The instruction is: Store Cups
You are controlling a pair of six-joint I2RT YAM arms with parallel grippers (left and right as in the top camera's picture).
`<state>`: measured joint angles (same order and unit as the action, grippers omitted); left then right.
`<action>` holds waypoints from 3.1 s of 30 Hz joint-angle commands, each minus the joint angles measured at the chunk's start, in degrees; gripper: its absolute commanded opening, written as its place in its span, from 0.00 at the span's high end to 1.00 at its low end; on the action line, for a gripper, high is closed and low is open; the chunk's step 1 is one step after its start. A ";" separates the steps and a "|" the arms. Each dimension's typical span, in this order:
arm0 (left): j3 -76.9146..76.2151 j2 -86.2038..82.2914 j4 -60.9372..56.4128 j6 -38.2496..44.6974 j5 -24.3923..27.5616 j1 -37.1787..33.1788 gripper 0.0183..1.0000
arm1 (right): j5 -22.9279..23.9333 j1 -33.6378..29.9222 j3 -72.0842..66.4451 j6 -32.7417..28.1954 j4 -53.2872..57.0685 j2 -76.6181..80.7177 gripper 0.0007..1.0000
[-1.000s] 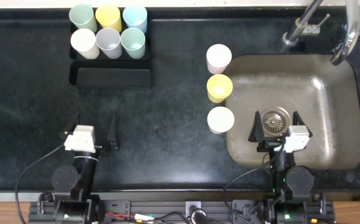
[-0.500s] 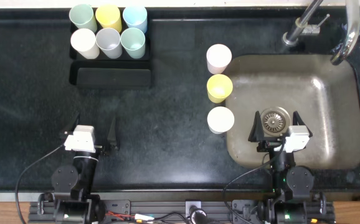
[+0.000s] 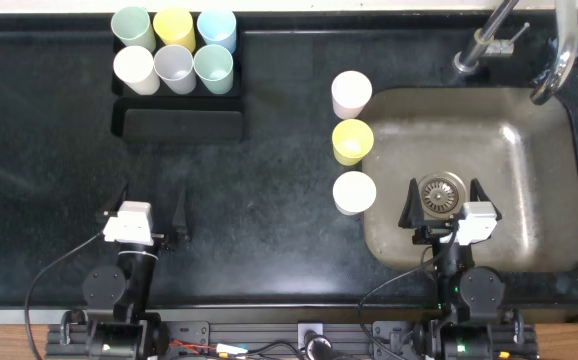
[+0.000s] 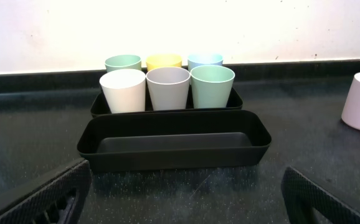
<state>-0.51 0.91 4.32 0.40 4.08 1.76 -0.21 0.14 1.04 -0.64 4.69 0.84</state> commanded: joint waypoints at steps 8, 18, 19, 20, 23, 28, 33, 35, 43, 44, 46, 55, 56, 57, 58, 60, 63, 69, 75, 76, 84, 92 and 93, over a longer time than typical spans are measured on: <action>0.04 -0.74 0.15 -0.17 0.09 -0.22 0.00 | -0.59 0.07 -0.76 -0.17 -0.24 -0.61 0.00; -18.82 20.85 4.50 -14.67 2.05 1.07 0.00 | -0.59 0.07 -0.76 -0.17 -0.24 -0.61 0.00; -23.06 25.35 6.19 -16.28 2.69 1.46 0.00 | -0.59 0.07 -0.76 -0.17 -0.24 -0.61 0.00; -28.39 30.64 8.94 -17.75 3.39 1.90 0.00 | -0.59 0.07 -0.76 -0.17 -0.24 -0.61 0.00; -46.03 46.40 19.41 -24.63 5.57 2.78 0.00 | -0.59 0.07 -0.76 -0.17 -0.24 -0.61 0.00; -77.13 70.86 39.34 -27.30 5.49 6.88 0.00 | -0.59 0.07 -0.76 -0.17 -0.24 -0.61 0.00; -105.44 92.83 57.16 -27.30 1.16 16.55 0.00 | -0.59 0.07 -0.76 -0.17 -0.24 -0.61 0.00; -114.88 100.56 62.07 -27.32 -1.05 20.55 0.00 | -0.59 0.07 -0.76 -0.17 -0.24 -0.61 0.00; -136.91 122.20 66.29 -25.83 -4.20 31.34 0.00 | -0.59 0.07 -0.76 -0.17 -0.24 -0.61 0.00; -137.46 123.58 66.31 -26.05 -4.22 31.74 0.00 | -0.59 0.07 -0.76 -0.17 -0.24 -0.61 0.00; -137.59 126.16 66.27 -27.32 -4.20 31.95 0.00 | -0.59 0.07 -0.76 -0.17 -0.24 -0.61 0.00; -137.57 131.51 61.27 -27.36 -4.24 32.87 0.00 | -0.59 0.07 -0.76 -0.17 -0.24 -0.61 0.00; -137.57 131.69 60.46 -27.36 -4.22 33.00 0.00 | -0.59 0.07 -0.76 -0.17 -0.24 -0.61 0.00; -137.57 131.95 59.95 -27.36 -4.22 33.09 0.00 | -0.59 0.07 -0.76 -0.17 -0.24 -0.61 0.00; -137.57 132.32 59.58 -27.36 -4.24 33.31 0.00 | -0.59 0.07 -0.76 -0.17 -0.24 -0.61 0.00; -137.57 133.04 59.39 -27.56 -4.24 33.70 0.00 | -0.59 0.07 -0.76 -0.17 -0.24 -0.61 0.00; -137.57 134.29 59.41 -27.61 -4.22 34.01 0.00 | -0.59 0.07 -0.76 -0.17 -0.24 -0.61 0.00; -137.57 136.28 59.39 -28.39 -4.24 33.77 0.00 | -0.59 0.07 -0.76 -0.17 -0.24 -0.61 0.00; -137.57 137.37 60.35 -28.85 -4.24 33.31 0.00 | -0.59 0.07 -0.76 -0.17 -0.24 -0.61 0.00; -137.57 137.57 60.85 -28.89 -4.22 33.16 0.00 | -0.59 0.07 -0.76 -0.17 -0.24 -0.61 0.00; -137.57 139.25 61.33 -29.22 -4.24 32.65 0.00 | -0.59 0.07 -0.76 -0.17 -0.24 -0.61 0.00; -137.57 140.04 60.02 -29.24 -4.22 32.04 0.00 | -0.59 0.07 -0.76 -0.17 -0.24 -0.61 0.00; -137.55 140.12 60.02 -29.24 -4.24 31.98 0.00 | -0.59 0.07 -0.76 -0.17 -0.24 -0.61 0.00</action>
<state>-136.84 140.33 64.62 -28.18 0.58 34.20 -0.21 0.14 1.04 -0.64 4.75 0.84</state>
